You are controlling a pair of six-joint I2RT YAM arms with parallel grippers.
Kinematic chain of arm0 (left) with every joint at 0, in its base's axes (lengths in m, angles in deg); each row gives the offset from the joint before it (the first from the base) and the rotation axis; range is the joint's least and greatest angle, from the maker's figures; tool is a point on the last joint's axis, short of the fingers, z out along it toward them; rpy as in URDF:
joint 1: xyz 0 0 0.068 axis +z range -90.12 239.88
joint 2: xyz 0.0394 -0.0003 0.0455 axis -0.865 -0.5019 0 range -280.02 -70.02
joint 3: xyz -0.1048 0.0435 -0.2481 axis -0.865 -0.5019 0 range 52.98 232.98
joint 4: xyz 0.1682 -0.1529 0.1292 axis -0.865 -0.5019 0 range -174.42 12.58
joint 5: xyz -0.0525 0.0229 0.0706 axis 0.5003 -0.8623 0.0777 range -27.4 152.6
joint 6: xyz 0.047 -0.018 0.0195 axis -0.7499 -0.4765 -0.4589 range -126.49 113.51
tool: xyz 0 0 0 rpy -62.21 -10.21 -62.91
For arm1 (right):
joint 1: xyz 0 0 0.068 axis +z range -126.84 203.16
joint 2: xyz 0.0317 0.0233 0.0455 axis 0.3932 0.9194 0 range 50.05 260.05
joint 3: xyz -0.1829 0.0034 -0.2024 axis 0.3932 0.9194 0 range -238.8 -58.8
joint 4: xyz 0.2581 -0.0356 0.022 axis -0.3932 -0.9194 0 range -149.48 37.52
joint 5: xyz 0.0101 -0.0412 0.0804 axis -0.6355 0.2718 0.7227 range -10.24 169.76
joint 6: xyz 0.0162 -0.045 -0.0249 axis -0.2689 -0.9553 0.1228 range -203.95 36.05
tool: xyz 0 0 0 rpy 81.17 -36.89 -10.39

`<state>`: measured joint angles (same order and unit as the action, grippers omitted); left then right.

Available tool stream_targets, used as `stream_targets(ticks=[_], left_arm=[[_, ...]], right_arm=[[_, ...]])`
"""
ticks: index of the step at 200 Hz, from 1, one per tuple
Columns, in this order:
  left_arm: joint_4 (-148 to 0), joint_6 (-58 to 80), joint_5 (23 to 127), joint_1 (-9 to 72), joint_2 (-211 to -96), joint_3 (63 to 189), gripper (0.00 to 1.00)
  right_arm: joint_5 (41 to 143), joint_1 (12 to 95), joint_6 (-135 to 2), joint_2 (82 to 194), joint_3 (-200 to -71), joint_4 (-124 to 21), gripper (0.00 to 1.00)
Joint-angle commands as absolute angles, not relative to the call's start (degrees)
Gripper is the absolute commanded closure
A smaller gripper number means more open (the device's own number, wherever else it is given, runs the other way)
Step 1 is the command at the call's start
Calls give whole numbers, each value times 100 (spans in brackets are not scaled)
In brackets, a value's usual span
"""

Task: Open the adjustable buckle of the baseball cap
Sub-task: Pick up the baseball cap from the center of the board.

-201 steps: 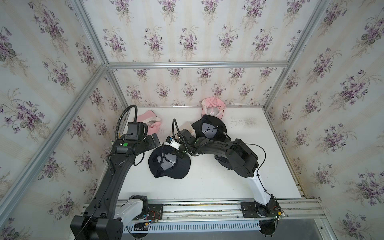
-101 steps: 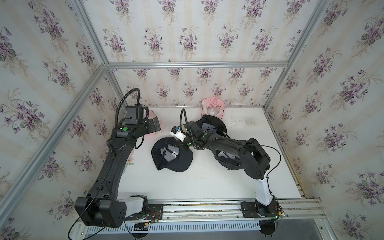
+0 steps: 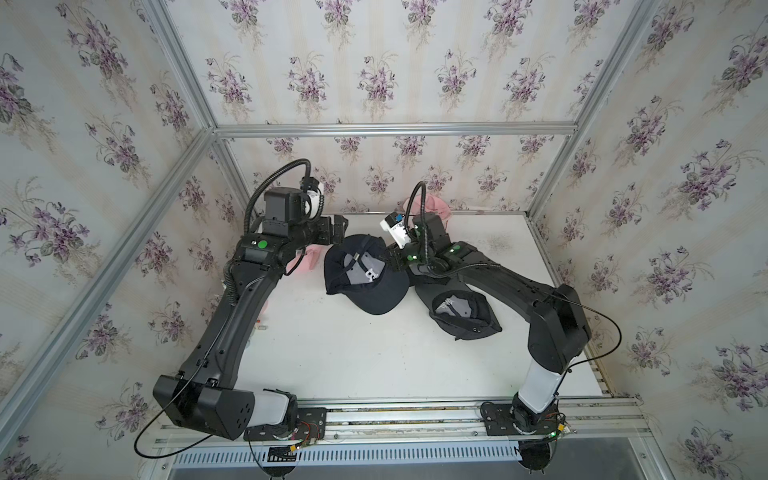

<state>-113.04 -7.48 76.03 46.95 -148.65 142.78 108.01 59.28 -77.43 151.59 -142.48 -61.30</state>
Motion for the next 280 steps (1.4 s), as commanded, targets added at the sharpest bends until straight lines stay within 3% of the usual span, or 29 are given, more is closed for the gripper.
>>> stream_targets(ticks=[1, 97, 201, 262, 280], left_arm=[[-10880, -1770, 7732, 4327, -14830, 14378, 3], [-10280, -2997, 7827, 3072, -14964, 13887, 14], [-9197, -3202, 6904, 2894, -15664, 13331, 23], [-8745, -3297, 6216, 2850, -15650, 13147, 44], [-8786, -3318, 6172, 2841, -15551, 13065, 56]], right_arm=[[11031, 5825, -7306, 14862, -14243, -6205, 100], [10869, 5207, -6868, 13817, -13628, -6122, 100], [10826, 5190, -6871, 13153, -13176, -6127, 100], [10969, 5190, -6879, 13130, -12932, -6026, 100], [11075, 5192, -6858, 13184, -12848, -5952, 100]])
